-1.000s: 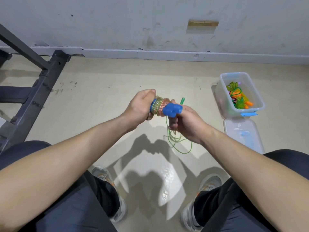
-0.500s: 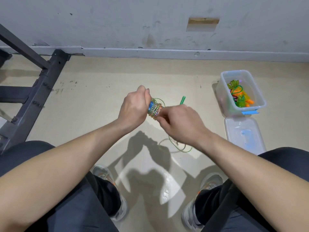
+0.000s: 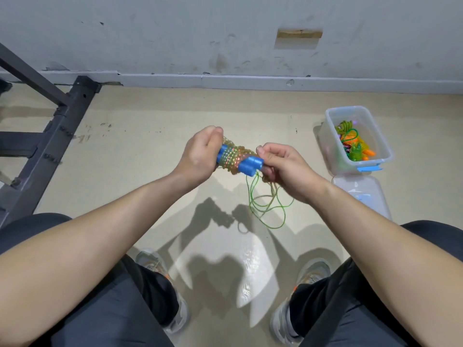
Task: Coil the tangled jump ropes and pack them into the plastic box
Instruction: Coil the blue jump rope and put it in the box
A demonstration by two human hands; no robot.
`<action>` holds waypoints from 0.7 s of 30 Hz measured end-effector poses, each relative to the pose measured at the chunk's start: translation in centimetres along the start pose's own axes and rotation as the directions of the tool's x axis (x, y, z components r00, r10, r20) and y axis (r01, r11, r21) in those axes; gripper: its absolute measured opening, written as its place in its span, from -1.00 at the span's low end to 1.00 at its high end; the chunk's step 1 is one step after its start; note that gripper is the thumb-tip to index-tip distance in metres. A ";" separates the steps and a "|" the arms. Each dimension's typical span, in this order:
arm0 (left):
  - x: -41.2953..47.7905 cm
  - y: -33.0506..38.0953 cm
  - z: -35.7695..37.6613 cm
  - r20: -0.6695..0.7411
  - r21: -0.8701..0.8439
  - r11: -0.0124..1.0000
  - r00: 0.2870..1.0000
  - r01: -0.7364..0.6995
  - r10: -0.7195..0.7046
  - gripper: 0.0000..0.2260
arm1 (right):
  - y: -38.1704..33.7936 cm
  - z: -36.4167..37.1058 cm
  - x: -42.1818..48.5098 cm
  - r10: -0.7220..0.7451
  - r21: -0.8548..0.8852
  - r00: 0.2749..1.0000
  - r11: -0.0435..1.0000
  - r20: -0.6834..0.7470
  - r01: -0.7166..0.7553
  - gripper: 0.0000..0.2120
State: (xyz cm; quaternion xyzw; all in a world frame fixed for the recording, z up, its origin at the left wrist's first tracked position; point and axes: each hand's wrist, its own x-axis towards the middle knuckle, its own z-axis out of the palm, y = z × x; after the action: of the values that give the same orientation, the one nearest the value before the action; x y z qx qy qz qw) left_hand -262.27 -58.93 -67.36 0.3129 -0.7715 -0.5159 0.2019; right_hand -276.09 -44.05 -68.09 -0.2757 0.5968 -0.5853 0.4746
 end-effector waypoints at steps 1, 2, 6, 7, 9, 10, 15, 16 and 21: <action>0.1 -0.2 -0.1 -0.039 -0.024 0.999 0.999 0.026 -0.027 -0.67 | 0.6 0.5 0.0 0.050 0.026 0.999 0.998 -0.012 -0.049 -0.80; 0.1 -0.4 0.0 -0.084 -0.027 0.998 0.995 0.050 -0.052 -0.67 | 1.1 1.2 -0.1 0.093 0.027 0.995 0.995 -0.020 -0.092 -0.82; 0.4 -1.1 0.4 -0.265 0.077 0.990 0.960 0.119 -0.095 -0.65 | 2.7 4.4 -1.3 0.132 -0.284 0.987 0.947 -0.089 -0.152 -0.66; 0.5 -1.2 0.2 -0.294 0.158 0.980 0.953 0.125 -0.074 -0.65 | 2.7 5.1 -1.7 0.102 -0.401 0.990 0.907 -0.098 -0.133 -0.63; 0.4 -1.1 -0.1 -0.306 0.306 0.945 0.952 0.116 -0.018 -0.67 | 2.1 6.0 -2.2 0.026 -0.601 0.995 0.796 -0.095 -0.078 -0.61; 0.4 -1.2 -0.2 -0.299 0.348 0.931 0.954 0.110 -0.001 -0.69 | 1.7 6.2 -2.4 0.000 -0.675 0.997 0.736 -0.078 -0.052 -0.62; 0.4 -1.5 0.0 -0.240 0.453 0.890 0.969 0.053 0.065 -0.67 | -0.1 6.0 -2.4 -0.079 -0.874 0.996 0.481 0.032 0.066 -0.62; 0.4 -1.4 0.0 -0.222 0.470 0.882 0.972 0.035 0.080 -0.67 | -0.7 5.7 -2.4 -0.093 -0.893 0.994 0.442 0.049 0.086 -0.61; 0.2 -0.7 0.0 -0.096 0.488 0.868 0.983 -0.093 0.160 -0.68 | -3.1 2.8 -1.8 -0.070 -0.887 0.972 0.400 0.224 0.233 -0.62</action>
State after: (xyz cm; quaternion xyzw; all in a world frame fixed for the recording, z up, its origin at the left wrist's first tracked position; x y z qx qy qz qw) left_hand -262.23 -59.25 -67.98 0.3356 -0.8791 -0.2714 0.2021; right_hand -273.61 -44.23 -64.27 -0.5846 0.7525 -0.1874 0.2384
